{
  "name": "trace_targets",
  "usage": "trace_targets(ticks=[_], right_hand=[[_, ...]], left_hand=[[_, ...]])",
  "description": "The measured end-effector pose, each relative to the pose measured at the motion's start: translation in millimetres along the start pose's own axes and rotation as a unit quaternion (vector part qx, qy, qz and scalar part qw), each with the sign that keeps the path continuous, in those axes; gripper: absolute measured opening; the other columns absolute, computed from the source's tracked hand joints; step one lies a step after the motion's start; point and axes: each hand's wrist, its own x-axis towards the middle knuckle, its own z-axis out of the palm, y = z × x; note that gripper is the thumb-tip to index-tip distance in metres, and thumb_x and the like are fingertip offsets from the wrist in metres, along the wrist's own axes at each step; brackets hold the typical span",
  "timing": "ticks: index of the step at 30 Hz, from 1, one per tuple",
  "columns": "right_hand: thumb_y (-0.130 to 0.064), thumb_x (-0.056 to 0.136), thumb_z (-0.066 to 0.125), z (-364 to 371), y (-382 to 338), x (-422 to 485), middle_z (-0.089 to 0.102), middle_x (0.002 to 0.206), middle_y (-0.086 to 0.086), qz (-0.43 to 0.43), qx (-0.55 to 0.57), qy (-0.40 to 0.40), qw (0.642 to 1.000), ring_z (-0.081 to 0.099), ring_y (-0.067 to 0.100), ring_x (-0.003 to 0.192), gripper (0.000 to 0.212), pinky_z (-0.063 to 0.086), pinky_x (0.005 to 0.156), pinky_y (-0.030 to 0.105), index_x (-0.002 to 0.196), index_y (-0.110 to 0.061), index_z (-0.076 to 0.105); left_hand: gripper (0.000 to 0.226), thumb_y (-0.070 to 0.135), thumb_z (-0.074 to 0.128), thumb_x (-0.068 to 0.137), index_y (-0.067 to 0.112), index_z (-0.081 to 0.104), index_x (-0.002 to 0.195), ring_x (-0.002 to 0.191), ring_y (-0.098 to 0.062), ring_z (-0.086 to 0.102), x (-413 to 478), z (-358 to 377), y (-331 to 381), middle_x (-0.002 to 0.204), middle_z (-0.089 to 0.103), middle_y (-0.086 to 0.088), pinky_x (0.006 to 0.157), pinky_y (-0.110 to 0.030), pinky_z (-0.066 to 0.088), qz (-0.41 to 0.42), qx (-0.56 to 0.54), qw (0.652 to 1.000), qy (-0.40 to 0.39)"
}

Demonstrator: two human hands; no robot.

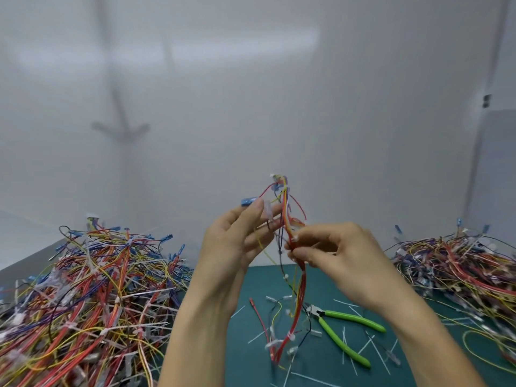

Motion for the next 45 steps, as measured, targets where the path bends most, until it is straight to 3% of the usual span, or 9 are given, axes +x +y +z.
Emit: trace_targets(ticks=[5,8,11,15,24,28,32,37,45], right_hand=[[-0.026,0.087,0.075,-3,-5,-4,0.070,0.073,-0.029,0.007,-0.109,-0.071,0.991,0.067,-0.003,0.068,0.014,0.048,0.068,0.013,0.089,-0.039,0.078],[-0.049,0.084,0.070,-9,-8,-5,0.066,0.070,-0.031,0.014,-0.211,-0.052,0.976,0.064,-0.005,0.068,0.009,0.051,0.069,0.024,0.087,-0.043,0.075],[-0.066,0.076,0.064,-11,-11,-6,0.063,0.089,-0.033,0.001,-0.179,0.039,0.983,0.060,-0.008,0.086,0.032,0.048,0.074,0.024,0.094,-0.040,0.067],[-0.087,0.062,0.042,-6,-15,-5,0.042,0.143,-0.027,0.070,-0.084,-0.015,0.994,0.049,0.002,0.127,0.098,0.040,0.105,0.030,0.147,-0.039,0.036],[-0.028,0.095,0.064,-8,-7,-1,0.078,0.087,-0.003,0.028,0.084,0.026,0.996,0.073,0.019,0.088,0.014,0.062,0.079,0.042,0.097,-0.030,0.078],[-0.017,0.095,0.063,-7,-5,0,0.077,0.083,-0.010,0.007,0.083,0.094,0.992,0.073,0.012,0.085,0.027,0.061,0.078,0.046,0.086,-0.039,0.077],[-0.017,0.096,0.062,-6,-7,1,0.078,0.086,-0.007,-0.025,0.151,0.156,0.976,0.074,0.015,0.088,0.030,0.061,0.078,0.049,0.090,-0.043,0.075],[-0.018,0.097,0.062,-8,-7,1,0.078,0.088,-0.004,-0.038,0.199,0.201,0.958,0.073,0.014,0.084,0.030,0.064,0.074,0.042,0.090,-0.042,0.077],[-0.016,0.096,0.062,-5,-7,2,0.078,0.088,-0.003,-0.039,0.249,0.211,0.944,0.072,0.009,0.080,0.031,0.062,0.071,0.033,0.089,-0.040,0.079]], left_hand=[[0.047,0.018,0.079,0.056,0.014,0.054,0.095,0.077,-0.018,0.073,3,2,-6,0.089,0.076,-0.006,0.074,-0.026,0.060,0.024,-0.037,0.996,0.077],[0.039,0.001,0.078,0.066,0.015,0.051,0.091,0.076,-0.016,0.071,5,0,-8,0.087,0.076,-0.005,0.074,-0.026,0.058,0.061,-0.011,0.994,0.094],[0.037,-0.003,0.077,0.073,0.015,0.050,0.092,0.080,-0.015,0.072,5,-2,-8,0.087,0.077,-0.003,0.085,-0.029,0.054,0.101,0.044,0.989,0.098],[0.035,-0.004,0.076,0.076,0.016,0.049,0.088,0.077,-0.012,0.073,1,6,-8,0.086,0.077,-0.002,0.071,-0.016,0.054,0.150,0.091,0.983,0.061],[0.022,-0.010,0.069,0.081,0.006,0.061,0.094,0.077,-0.016,0.070,-2,23,-13,0.092,0.076,-0.007,0.066,-0.017,0.053,0.148,0.116,0.982,-0.001],[0.032,0.001,0.065,0.075,0.018,0.064,0.102,0.091,-0.010,0.071,-2,16,-9,0.096,0.077,0.004,0.075,-0.016,0.052,0.116,0.141,0.982,-0.039],[0.026,0.031,0.071,0.067,0.024,0.060,0.090,0.078,-0.006,0.062,0,4,-14,0.077,0.064,0.012,0.074,-0.023,0.050,0.080,0.334,0.939,-0.004],[0.047,0.067,0.067,0.070,0.027,0.068,0.095,0.087,0.001,0.067,-5,1,-19,0.091,0.073,0.014,0.073,-0.013,0.051,-0.043,0.412,0.892,-0.182],[0.008,0.024,0.073,0.085,0.018,0.068,0.087,0.076,-0.012,0.067,0,9,-29,0.083,0.073,-0.005,0.082,-0.042,0.055,0.010,0.465,0.869,-0.168]])
